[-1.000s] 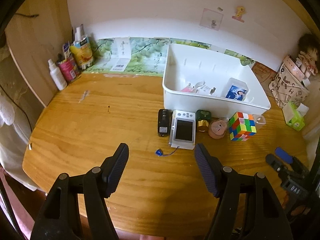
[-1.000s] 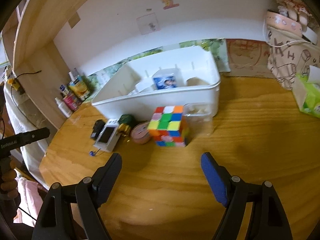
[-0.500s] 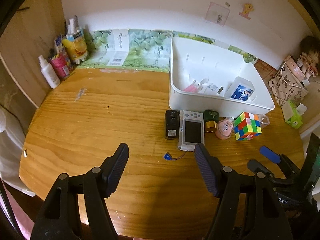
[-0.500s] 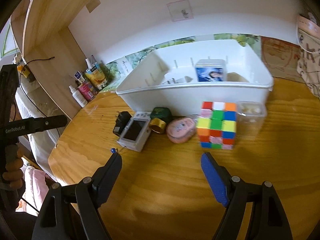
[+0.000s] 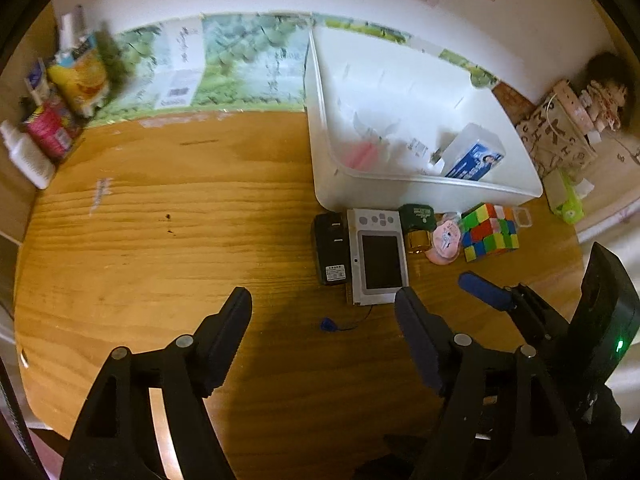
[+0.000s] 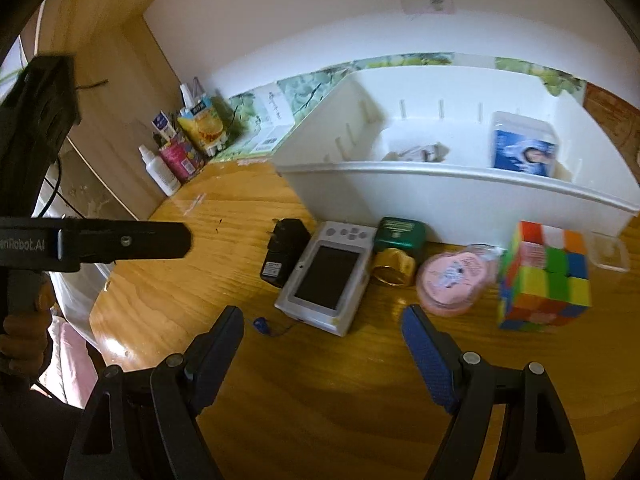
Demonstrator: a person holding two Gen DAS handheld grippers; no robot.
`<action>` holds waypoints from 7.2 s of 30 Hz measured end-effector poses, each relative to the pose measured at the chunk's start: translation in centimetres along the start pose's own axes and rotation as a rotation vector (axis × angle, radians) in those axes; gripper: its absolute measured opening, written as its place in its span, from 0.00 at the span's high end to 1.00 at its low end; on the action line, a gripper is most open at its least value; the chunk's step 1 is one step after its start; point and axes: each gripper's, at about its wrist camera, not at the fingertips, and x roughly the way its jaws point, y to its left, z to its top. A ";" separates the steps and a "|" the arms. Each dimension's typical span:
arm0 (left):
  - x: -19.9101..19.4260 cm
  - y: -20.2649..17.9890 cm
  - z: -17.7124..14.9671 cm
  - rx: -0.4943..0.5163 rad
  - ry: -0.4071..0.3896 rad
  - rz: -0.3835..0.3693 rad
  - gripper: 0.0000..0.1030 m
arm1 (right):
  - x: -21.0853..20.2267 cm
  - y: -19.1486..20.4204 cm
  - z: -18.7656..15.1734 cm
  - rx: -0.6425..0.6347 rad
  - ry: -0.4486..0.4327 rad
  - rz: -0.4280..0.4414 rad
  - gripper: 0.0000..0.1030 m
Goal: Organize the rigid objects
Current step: 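Grasp the black charger with the left gripper while the right grasps the white device, then lift the charger and white device with both grippers over the bin, then open both grippers to release the charger and white device into the bin, then withdraw both grippers toward the green tin and Rubik's cube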
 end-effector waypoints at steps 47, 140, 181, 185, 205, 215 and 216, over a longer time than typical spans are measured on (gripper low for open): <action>9.7 3.1 4.0 -0.173 0.228 -0.181 0.56 | 7.1 2.4 1.1 -0.087 0.084 -0.134 0.33; -1.8 -4.1 10.1 0.099 -0.330 -0.117 0.70 | -7.8 -14.6 12.7 0.013 -0.264 -0.234 0.41; -5.2 -6.1 5.4 0.094 -0.424 0.045 0.27 | -11.4 -12.7 8.3 0.014 -0.286 -0.245 0.20; -4.5 -6.5 3.9 0.074 -0.387 0.061 0.27 | -11.2 -12.4 6.6 0.017 -0.254 -0.224 0.20; -1.0 -8.7 -3.7 -0.056 -0.165 0.170 0.23 | -9.8 -11.5 -1.6 0.020 -0.225 -0.247 0.20; 0.5 -8.4 -4.2 -0.092 -0.045 0.169 0.23 | -8.0 -11.2 -1.1 0.035 -0.191 -0.182 0.20; 0.8 -8.3 -3.8 -0.102 -0.029 0.160 0.23 | -7.8 -11.1 -1.0 0.032 -0.184 -0.178 0.20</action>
